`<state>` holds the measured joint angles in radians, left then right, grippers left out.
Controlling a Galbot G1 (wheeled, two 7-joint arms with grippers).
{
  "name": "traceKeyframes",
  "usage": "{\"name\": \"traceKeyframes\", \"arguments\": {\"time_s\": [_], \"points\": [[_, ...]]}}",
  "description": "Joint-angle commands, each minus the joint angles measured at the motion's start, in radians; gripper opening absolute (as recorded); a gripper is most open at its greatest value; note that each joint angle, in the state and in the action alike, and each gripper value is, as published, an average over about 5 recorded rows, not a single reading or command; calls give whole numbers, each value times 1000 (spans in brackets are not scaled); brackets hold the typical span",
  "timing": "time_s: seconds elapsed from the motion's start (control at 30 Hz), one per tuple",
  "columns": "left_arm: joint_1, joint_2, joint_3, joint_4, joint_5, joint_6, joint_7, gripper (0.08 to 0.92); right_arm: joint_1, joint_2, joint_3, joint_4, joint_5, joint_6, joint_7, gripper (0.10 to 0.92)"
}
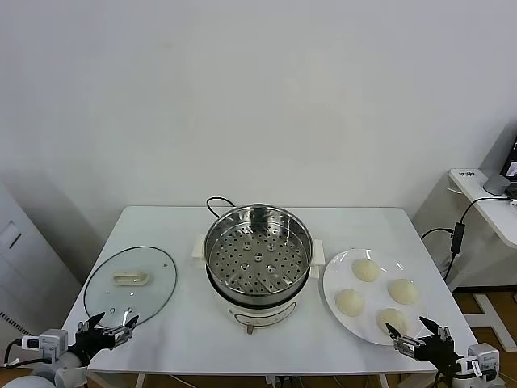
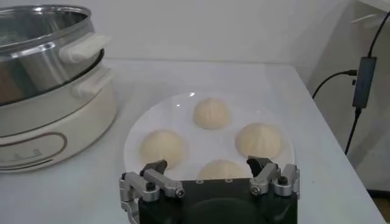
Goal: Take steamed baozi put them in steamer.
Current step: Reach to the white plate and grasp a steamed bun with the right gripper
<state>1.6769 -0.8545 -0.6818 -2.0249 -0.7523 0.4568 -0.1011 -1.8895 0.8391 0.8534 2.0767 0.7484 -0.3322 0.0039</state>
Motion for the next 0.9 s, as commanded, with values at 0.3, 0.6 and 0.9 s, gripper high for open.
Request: {"name": "traceKeyframes", "arguments": {"time_s": [0.3, 0.6, 0.9], "points": [[-3, 1, 4, -1, 9, 2, 1, 823, 5, -4, -1, -2, -9, -3, -4, 823], [-1, 1, 4, -3, 18, -7, 12, 823, 94, -65, 47, -47, -446, 82, -116, 823], [-20, 10, 19, -8, 29, 6, 9, 823, 390, -231, -75, -215, -1000, 230, -174, 823]]}}
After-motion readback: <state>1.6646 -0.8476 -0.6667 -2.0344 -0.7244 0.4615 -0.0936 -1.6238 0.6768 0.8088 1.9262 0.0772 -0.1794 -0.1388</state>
